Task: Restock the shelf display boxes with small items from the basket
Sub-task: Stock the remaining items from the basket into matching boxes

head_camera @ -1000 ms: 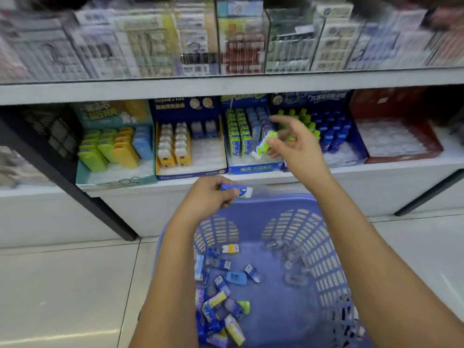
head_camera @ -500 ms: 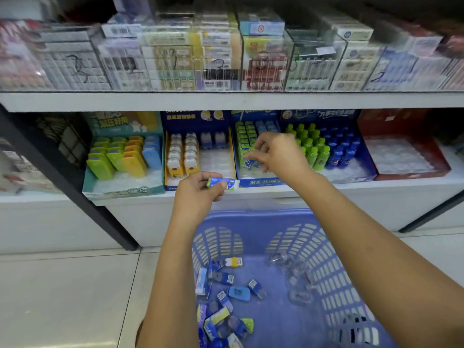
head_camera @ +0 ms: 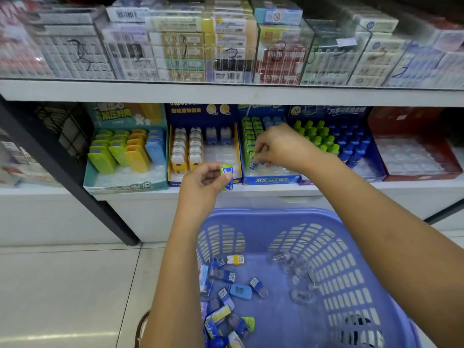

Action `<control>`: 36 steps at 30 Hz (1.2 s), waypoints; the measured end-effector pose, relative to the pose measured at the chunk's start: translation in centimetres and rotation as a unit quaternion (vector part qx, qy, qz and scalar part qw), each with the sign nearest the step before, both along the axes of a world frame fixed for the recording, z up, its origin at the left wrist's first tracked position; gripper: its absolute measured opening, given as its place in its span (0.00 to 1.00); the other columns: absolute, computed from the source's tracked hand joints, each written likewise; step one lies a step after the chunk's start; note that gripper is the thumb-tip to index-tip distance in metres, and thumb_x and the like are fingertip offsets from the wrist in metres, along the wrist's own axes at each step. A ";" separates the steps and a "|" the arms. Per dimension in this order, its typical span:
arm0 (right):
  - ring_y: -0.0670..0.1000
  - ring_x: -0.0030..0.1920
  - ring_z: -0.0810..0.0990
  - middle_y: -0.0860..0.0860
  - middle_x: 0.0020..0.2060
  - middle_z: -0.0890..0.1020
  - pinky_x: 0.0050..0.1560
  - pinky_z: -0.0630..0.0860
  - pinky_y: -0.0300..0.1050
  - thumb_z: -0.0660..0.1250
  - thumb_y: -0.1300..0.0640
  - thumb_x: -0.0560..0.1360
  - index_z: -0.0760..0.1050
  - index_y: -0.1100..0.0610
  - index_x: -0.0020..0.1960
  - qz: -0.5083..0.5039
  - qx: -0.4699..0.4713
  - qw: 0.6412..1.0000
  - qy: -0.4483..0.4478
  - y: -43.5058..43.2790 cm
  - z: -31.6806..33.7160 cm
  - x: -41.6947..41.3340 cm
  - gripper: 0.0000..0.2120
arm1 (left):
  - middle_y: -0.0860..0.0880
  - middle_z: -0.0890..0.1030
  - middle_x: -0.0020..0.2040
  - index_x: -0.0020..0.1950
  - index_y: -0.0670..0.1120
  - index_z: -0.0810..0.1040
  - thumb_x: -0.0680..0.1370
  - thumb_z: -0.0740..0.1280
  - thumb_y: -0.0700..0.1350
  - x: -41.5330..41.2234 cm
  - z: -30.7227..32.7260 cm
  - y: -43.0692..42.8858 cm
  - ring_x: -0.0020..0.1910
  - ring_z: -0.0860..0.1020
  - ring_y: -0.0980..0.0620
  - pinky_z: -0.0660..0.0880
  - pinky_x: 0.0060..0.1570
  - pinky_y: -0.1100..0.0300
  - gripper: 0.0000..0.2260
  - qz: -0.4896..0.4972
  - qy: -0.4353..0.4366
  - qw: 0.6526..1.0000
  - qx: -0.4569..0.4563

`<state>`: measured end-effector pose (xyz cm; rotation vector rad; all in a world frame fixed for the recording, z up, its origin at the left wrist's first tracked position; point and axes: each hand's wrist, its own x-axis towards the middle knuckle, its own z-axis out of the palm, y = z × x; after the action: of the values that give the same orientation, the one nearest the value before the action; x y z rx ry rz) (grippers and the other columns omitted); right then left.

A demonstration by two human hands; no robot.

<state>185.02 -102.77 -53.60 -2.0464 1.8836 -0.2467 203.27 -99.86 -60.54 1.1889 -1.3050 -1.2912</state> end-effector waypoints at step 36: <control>0.47 0.43 0.80 0.48 0.41 0.80 0.47 0.75 0.33 0.71 0.62 0.72 0.79 0.58 0.49 -0.084 -0.218 0.947 -0.221 1.9 -4.7 -4.1 0.07 | 0.49 0.59 0.76 0.76 0.44 0.58 0.77 0.64 0.41 -6.9 -1.8 2.9 0.74 0.56 0.52 0.53 0.70 0.64 0.29 -0.113 -0.407 0.885 -0.193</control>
<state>180.91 -100.85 -58.35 -1.8595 1.8205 -1.1564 196.39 -96.92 -62.36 1.3586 -2.2412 -0.6004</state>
